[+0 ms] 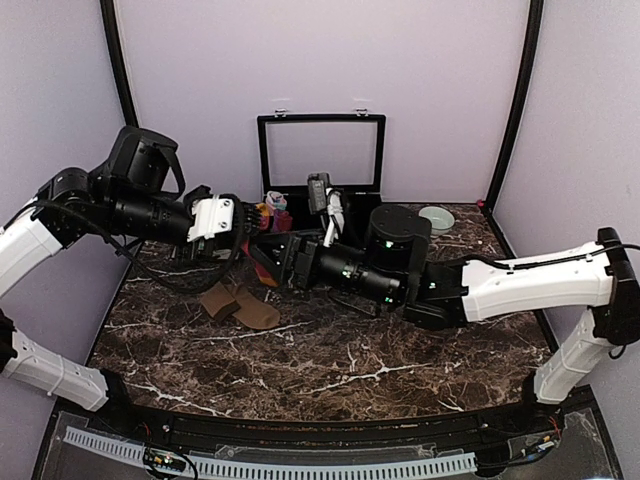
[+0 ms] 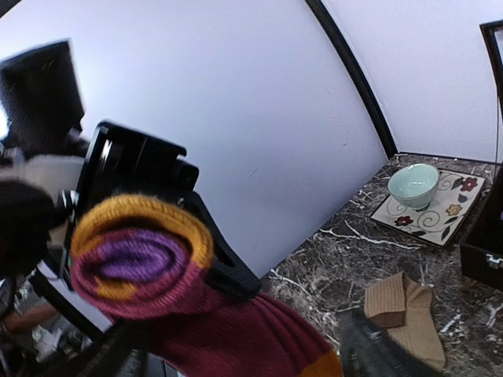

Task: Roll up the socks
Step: Roll the sock.

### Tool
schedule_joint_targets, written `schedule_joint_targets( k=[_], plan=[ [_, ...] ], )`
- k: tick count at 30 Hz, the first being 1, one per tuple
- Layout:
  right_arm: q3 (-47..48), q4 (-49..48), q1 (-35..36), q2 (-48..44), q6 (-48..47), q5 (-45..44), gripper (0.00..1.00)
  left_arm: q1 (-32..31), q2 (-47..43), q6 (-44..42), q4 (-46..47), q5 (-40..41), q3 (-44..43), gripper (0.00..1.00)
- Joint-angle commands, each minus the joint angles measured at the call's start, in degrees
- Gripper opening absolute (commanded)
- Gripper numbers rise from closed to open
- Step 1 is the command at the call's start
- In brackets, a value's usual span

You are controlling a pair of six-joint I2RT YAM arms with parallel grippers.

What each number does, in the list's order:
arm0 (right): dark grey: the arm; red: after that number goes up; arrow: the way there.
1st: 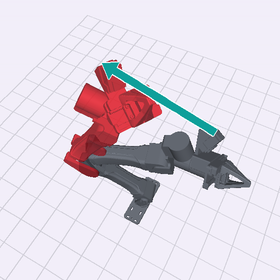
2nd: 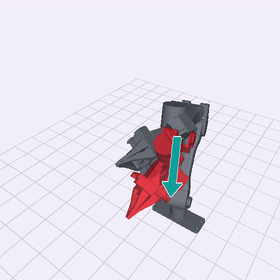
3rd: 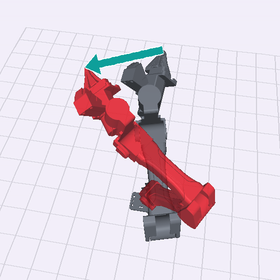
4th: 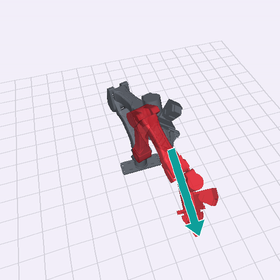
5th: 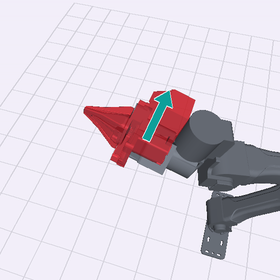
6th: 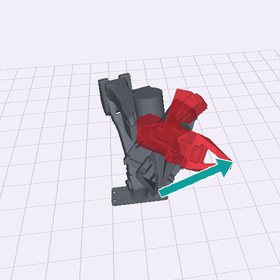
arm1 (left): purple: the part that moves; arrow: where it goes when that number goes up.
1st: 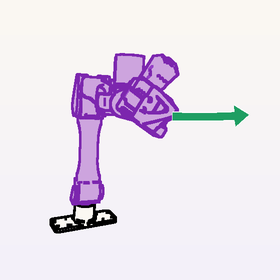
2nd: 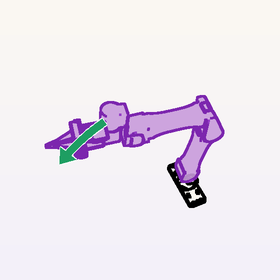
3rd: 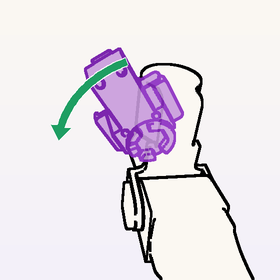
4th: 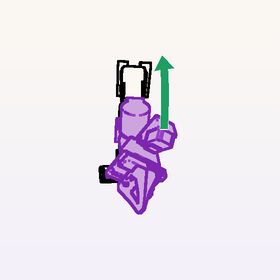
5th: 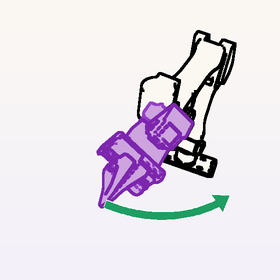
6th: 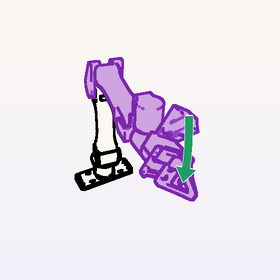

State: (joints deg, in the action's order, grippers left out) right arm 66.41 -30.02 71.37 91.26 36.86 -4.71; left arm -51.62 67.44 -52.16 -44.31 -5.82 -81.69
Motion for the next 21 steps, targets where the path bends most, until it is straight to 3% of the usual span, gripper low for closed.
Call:
schedule_joint_targets(
  k=[1, 5, 8, 10, 12, 17, 21],
  plan=[
    [-4.84, 3.06, 1.29, -8.30, -16.82, 0.95, 0.99, 1.72, 4.94, 11.27, -17.30, -27.90, -8.82, 0.00],
    [-8.24, 5.77, 1.61, -15.79, -24.58, -2.06, 0.99, 2.28, 6.97, 13.21, -20.63, -33.79, -11.36, 0.00],
    [-15.43, -4.27, 1.71, -21.99, -25.33, -6.38, 0.99, 2.49, 8.03, 13.56, -22.43, -36.11, -12.13, 0.00],
    [-18.73, -4.89, 1.57, -26.34, -23.72, -10.37, 0.99, 2.77, 8.87, 13.56, -24.09, -39.70, -12.70, 0.00],
    [-21.05, -7.84, 1.21, -28.61, -28.93, -6.86, 0.99, 3.07, 9.96, 13.30, -26.12, -42.03, -13.72, 0.00],
    [-6.52, 16.04, 1.92, -24.63, -41.90, 4.29, 0.97, 4.04, 12.21, 12.58, -29.83, -47.73, -15.74, 0.00],
    [-2.67, 20.41, 2.24, -21.39, -47.85, 10.48, 0.86, 4.13, 14.16, 11.32, -32.71, -50.65, -17.20, 0.00]
  ],
)
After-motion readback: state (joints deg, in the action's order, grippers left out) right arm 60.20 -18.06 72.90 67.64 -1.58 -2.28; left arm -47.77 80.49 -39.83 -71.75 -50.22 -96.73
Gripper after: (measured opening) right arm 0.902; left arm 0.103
